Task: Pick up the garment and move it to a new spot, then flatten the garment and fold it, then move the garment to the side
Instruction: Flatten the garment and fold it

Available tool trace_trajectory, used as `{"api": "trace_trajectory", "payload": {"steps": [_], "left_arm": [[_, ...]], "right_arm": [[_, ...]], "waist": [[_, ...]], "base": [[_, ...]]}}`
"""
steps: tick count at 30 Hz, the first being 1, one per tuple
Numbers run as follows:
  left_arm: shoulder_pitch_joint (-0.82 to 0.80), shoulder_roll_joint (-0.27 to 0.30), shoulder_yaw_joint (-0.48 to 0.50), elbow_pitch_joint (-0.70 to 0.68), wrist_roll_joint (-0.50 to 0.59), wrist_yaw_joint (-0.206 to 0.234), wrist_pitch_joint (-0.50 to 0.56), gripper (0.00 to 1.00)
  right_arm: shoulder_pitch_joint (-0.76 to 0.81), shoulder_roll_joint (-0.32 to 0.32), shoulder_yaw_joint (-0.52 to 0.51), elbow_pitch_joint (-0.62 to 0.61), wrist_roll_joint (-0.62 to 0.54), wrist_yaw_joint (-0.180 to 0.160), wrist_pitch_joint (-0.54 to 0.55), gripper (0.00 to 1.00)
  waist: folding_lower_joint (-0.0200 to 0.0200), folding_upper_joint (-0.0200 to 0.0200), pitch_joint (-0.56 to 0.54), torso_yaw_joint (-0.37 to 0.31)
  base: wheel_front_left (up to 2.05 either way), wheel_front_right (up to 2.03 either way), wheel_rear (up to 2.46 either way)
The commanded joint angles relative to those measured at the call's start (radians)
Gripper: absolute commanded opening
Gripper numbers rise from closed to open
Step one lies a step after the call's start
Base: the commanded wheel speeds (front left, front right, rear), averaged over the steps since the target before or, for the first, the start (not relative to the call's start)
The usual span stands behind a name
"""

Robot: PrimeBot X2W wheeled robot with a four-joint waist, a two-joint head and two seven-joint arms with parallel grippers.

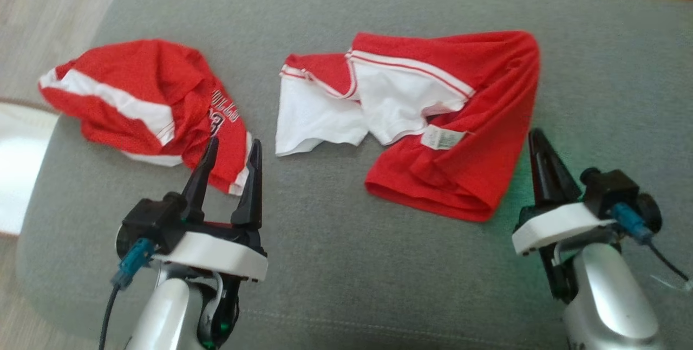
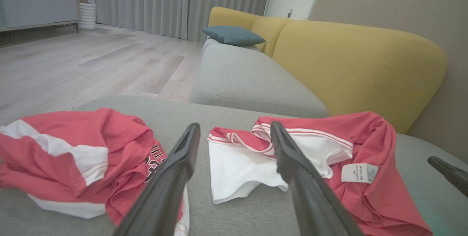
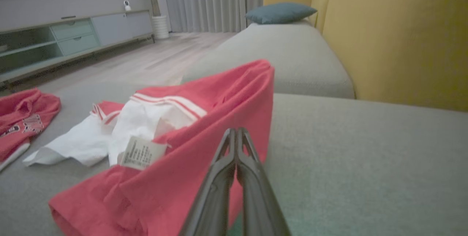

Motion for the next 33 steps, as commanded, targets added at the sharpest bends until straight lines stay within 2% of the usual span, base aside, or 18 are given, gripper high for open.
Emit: {"api": "trace_trajectory", "payload": {"steps": [1,10,17,18,33], "left_arm": [[-0.014,0.003,0.034,-0.036,-0.008,-0.002,-0.012,1.0],[0.01,0.003,0.049,-0.062,-0.024,-0.006,-0.012,1.0],[0.037,0.003,0.059,-0.071,-0.031,-0.008,-0.012,1.0],[0.044,0.003,0.068,-0.069,-0.032,-0.006,-0.012,1.0],[0.057,0.003,0.061,-0.053,-0.024,-0.004,-0.012,1.0]], "right_arm": [[-0.006,-0.003,0.025,-0.069,0.007,-0.001,-0.013,0.0],[0.109,-0.003,0.02,-0.303,0.031,-0.001,-0.013,0.0],[0.222,-0.003,0.012,-0.408,0.08,-0.001,-0.013,0.0],[0.246,-0.003,0.013,-0.429,0.104,-0.001,-0.013,1.0],[0.267,-0.003,0.023,-0.428,0.099,-0.001,-0.013,1.0]], "waist": [[0.0,0.0,-0.031,-0.037],[0.0,0.0,-0.082,-0.117],[0.0,0.0,-0.106,-0.164],[0.0,0.0,-0.108,-0.172],[0.0,0.0,-0.103,-0.161]], "base": [[0.0,0.0,0.0],[0.0,0.0,0.0],[0.0,0.0,0.0],[0.0,0.0,0.0],[0.0,0.0,0.0]]}}
